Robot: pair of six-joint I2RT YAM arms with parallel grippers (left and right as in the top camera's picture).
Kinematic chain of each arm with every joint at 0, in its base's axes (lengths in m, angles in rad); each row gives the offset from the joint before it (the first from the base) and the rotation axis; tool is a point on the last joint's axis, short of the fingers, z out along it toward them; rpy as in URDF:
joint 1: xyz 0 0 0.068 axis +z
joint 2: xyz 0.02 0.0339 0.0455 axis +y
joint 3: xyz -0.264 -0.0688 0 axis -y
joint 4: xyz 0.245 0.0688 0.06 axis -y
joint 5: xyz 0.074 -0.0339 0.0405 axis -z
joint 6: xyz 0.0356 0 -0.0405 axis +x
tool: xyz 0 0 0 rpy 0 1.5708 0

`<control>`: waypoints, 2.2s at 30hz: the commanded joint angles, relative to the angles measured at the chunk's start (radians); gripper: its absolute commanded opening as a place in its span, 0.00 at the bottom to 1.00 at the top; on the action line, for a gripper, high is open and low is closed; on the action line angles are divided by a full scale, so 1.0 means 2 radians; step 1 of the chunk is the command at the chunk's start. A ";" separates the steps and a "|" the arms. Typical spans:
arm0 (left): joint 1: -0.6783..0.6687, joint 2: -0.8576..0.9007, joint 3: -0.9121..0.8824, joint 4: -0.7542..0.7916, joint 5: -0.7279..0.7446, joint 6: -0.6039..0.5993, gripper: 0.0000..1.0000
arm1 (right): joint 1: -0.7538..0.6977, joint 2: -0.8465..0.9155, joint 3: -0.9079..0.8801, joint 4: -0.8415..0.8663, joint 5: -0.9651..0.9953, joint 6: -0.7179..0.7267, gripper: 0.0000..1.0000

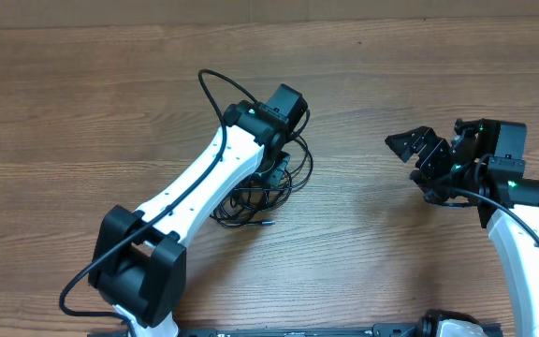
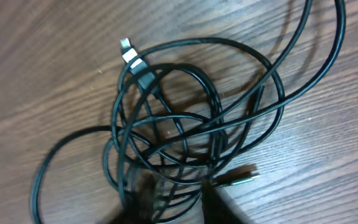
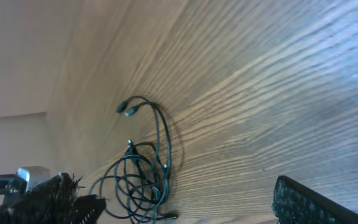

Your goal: Untangle cables

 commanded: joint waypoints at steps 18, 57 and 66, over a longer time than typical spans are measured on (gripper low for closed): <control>0.041 0.008 0.004 -0.061 0.030 -0.044 0.95 | 0.002 0.002 0.001 -0.033 0.052 -0.029 1.00; 0.178 -0.053 -0.090 0.075 0.213 0.223 1.00 | 0.002 0.002 0.001 -0.035 0.078 -0.083 1.00; 0.175 -0.046 -0.161 0.111 0.296 0.268 1.00 | 0.002 0.002 0.001 -0.039 0.078 -0.083 1.00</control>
